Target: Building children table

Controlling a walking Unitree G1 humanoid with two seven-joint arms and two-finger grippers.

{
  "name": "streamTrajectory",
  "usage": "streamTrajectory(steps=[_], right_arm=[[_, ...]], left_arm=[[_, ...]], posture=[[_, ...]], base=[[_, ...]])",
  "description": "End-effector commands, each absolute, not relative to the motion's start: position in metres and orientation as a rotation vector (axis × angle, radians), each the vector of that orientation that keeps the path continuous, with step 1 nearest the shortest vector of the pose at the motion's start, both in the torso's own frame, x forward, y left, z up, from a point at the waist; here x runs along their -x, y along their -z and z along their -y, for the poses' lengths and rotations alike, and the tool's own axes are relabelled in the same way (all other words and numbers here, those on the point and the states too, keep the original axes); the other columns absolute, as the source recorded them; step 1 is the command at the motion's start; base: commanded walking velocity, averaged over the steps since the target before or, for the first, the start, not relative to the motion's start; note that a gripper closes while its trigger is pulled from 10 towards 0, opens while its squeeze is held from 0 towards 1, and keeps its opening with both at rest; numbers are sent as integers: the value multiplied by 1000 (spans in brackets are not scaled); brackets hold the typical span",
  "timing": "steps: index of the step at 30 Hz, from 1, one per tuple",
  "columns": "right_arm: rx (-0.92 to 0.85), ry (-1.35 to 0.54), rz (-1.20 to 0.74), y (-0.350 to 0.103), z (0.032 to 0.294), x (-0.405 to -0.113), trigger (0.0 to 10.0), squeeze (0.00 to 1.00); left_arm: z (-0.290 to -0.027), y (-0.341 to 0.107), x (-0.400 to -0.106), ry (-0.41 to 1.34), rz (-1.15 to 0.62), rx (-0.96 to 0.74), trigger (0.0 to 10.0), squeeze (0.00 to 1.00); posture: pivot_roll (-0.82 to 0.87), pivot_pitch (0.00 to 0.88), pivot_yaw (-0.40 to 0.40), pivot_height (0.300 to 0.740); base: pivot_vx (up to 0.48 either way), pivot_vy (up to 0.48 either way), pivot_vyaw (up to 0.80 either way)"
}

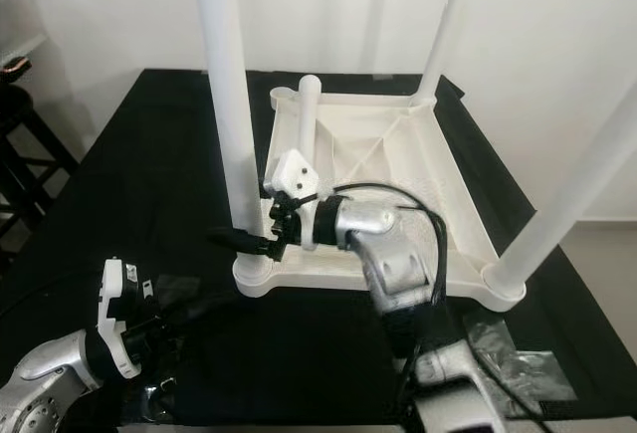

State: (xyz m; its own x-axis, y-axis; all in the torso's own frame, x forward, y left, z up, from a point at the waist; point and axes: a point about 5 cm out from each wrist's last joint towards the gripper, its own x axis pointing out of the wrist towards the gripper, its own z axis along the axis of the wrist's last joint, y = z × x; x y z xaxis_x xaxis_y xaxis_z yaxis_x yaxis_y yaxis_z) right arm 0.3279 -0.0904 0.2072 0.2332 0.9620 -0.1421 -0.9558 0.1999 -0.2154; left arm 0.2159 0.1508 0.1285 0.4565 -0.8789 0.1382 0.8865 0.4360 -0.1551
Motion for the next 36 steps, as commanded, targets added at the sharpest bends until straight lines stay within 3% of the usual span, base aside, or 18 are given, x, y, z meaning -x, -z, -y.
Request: streamTrajectory(steps=[1, 9, 10, 12, 13, 22, 27, 28, 30, 35, 36], right_arm=[[282, -1392, 35, -208, 91, -331, 10000, 0], [227, -1552, 14, -228, 91, -348, 10000, 0], [220, -1562, 7, -229, 91, -350, 1451, 0], [217, -1567, 2, -229, 91, -351, 1451, 0], [217, -1572, -7, -228, 91, -352, 0, 0], [208, -1637, -32, -221, 102, -352, 0, 0], [206, -1563, -29, -207, 113, -347, 0, 0], [217, -1478, -47, -197, 111, -343, 0, 0], [211, -1095, -131, -162, 91, -334, 0, 0], [208, -977, -155, -154, 86, -333, 0, 0], [187, -941, -209, -136, 73, -311, 0, 0]], left_arm=[[-149, -129, -213, 1106, 34, 216, 10000, 0], [-149, -130, -209, 1109, 28, 218, 10000, 0], [-149, -130, -209, 1108, 28, 218, 10000, 0], [-149, -130, -209, 1108, 28, 218, 10000, 0], [-149, -130, -209, 1107, 28, 217, 10000, 0], [-148, -130, -209, 1106, 29, 218, 10000, 0], [-148, -130, -210, 1106, 31, 222, 10000, 0], [-148, -131, -210, 1106, 32, 222, 10000, 0], [-150, -131, -210, 1105, 33, 220, 10000, 0], [-151, -131, -210, 1104, 33, 218, 10000, 0], [-152, -131, -211, 1104, 33, 217, 10000, 0]], posture=[[23, 49, -35, 740], [39, 64, -39, 740], [39, 63, -38, 740], [39, 63, -38, 740], [39, 63, -39, 740], [30, 61, -36, 740], [12, 65, -35, 740], [7, 68, -37, 740], [3, 68, -47, 740], [2, 68, -46, 740], [-5, 75, -24, 740]], base=[[0, 0, 0], [0, 0, 0], [0, 0, 0], [0, 0, 0], [0, 0, 0], [0, 0, 0], [0, 0, 0], [0, 0, 0], [0, 0, 0], [0, 0, 0], [0, 0, 0]])
